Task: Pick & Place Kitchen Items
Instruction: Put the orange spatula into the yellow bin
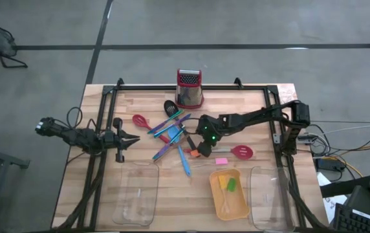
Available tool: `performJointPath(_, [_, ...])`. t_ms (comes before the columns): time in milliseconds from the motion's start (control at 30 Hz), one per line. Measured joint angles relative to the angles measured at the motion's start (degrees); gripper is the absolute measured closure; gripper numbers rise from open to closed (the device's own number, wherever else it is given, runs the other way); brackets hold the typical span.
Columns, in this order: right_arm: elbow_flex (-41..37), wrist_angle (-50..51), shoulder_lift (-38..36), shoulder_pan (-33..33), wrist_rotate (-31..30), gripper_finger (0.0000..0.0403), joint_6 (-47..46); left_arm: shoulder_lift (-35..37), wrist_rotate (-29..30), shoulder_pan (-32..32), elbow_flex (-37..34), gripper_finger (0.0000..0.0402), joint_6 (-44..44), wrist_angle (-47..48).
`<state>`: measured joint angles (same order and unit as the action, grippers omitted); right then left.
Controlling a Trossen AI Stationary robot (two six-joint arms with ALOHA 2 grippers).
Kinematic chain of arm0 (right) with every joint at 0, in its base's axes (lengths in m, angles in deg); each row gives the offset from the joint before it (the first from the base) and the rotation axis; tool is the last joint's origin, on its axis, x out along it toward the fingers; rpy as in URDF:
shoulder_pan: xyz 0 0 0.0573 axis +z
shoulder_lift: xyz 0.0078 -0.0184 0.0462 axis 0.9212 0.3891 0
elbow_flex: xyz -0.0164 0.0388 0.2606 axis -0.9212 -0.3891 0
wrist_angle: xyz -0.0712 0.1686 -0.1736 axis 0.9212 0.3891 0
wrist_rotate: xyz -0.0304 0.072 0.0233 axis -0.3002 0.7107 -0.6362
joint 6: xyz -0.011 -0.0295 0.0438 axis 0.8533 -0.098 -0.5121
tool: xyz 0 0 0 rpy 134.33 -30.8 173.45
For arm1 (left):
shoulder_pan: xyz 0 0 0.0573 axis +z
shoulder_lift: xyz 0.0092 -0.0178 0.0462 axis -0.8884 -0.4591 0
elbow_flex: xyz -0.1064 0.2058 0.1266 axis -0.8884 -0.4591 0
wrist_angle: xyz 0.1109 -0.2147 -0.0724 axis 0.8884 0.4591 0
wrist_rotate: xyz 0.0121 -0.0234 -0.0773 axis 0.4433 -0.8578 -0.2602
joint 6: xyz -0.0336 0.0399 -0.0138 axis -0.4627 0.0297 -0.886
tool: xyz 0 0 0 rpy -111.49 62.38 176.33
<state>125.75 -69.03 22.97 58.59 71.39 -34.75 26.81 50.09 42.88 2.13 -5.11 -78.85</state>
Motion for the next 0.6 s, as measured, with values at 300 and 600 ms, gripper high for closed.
performJointPath(300, [0.05,0.19,-0.02,0.0,0.2,0.0367,1.95,0.0,0.0,-0.01,0.0,0.036,0.0,0.0])
performJointPath(600, [1.58,0.62,-1.63,0.02,1.49,0.0394,3.22,0.0,0.0,0.0,0.01,0.036,0.01,0.0])
